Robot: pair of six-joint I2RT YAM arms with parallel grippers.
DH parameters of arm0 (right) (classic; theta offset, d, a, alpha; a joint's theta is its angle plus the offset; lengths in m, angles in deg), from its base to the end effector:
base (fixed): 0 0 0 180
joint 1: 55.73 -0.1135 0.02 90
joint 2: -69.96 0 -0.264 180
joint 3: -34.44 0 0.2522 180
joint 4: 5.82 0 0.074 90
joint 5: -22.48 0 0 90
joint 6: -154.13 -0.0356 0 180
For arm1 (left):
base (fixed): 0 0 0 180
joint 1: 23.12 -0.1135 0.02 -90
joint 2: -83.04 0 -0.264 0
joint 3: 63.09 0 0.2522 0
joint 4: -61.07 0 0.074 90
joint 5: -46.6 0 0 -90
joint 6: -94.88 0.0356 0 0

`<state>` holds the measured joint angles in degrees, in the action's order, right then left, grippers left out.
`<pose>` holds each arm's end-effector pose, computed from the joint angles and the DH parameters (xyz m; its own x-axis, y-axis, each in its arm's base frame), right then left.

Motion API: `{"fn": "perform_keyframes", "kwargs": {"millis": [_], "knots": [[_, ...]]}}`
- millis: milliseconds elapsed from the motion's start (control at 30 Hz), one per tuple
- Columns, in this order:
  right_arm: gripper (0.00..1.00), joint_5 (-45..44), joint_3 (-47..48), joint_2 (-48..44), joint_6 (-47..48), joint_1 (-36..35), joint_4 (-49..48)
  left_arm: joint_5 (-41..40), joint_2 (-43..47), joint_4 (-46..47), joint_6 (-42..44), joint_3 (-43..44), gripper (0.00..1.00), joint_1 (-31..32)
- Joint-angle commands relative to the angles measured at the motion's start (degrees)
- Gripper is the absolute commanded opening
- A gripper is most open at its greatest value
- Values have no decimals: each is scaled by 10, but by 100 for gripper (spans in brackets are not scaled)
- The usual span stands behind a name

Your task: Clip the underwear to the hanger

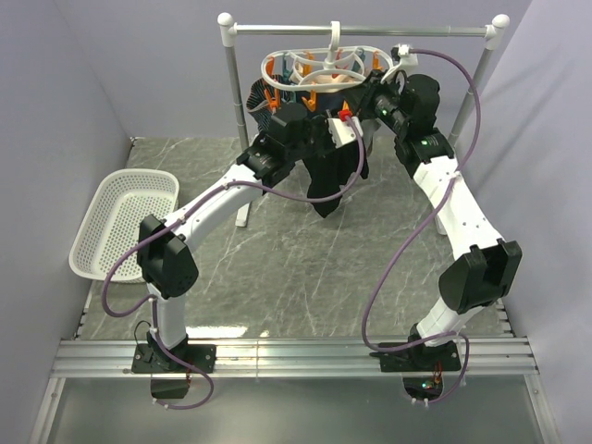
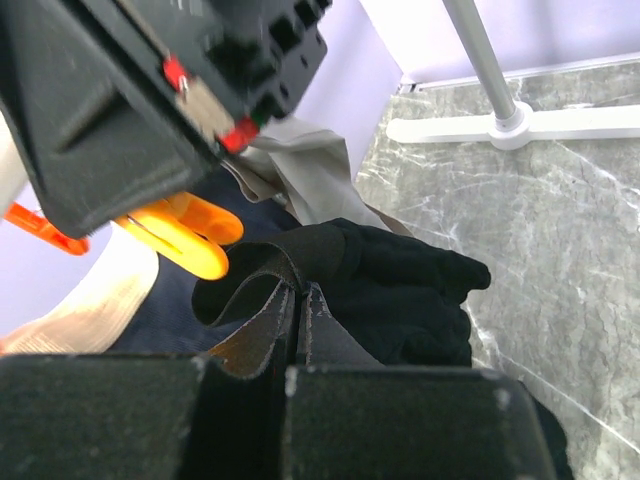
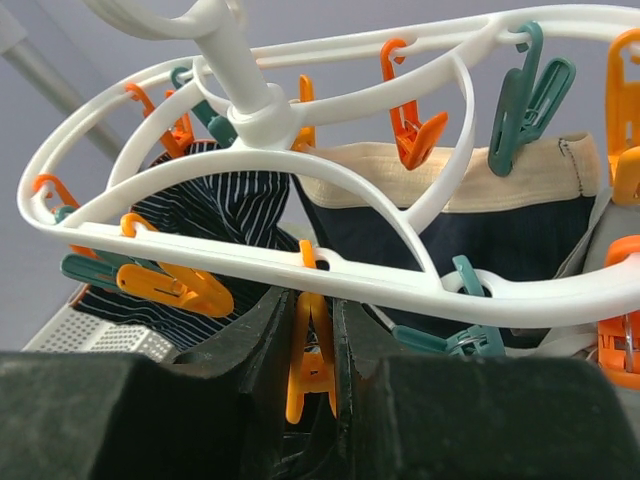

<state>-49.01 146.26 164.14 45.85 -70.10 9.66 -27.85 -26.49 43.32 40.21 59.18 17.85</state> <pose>0.3723 0.1071 0.4573 -0.1355 0.2723 -0.9526 -0.5267 0.7945 0.3021 0.3427 -0.3102 0.4085 0.4281 0.3661 -0.8263 0.7180 0.4175 0.5570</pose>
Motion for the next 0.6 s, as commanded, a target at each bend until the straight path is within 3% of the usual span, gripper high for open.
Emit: {"fn": "perform_keyframes", "kwargs": {"millis": [0,200,567], "knots": [[0,-21,28,13,43,-16,49,-7,14,35,-3,34,0,5],[0,-43,41,21,83,-34,75,-8,10,35,-5,42,0,5],[0,-66,0,-8,159,-51,31,-3,12,26,-4,31,0,5]]}}
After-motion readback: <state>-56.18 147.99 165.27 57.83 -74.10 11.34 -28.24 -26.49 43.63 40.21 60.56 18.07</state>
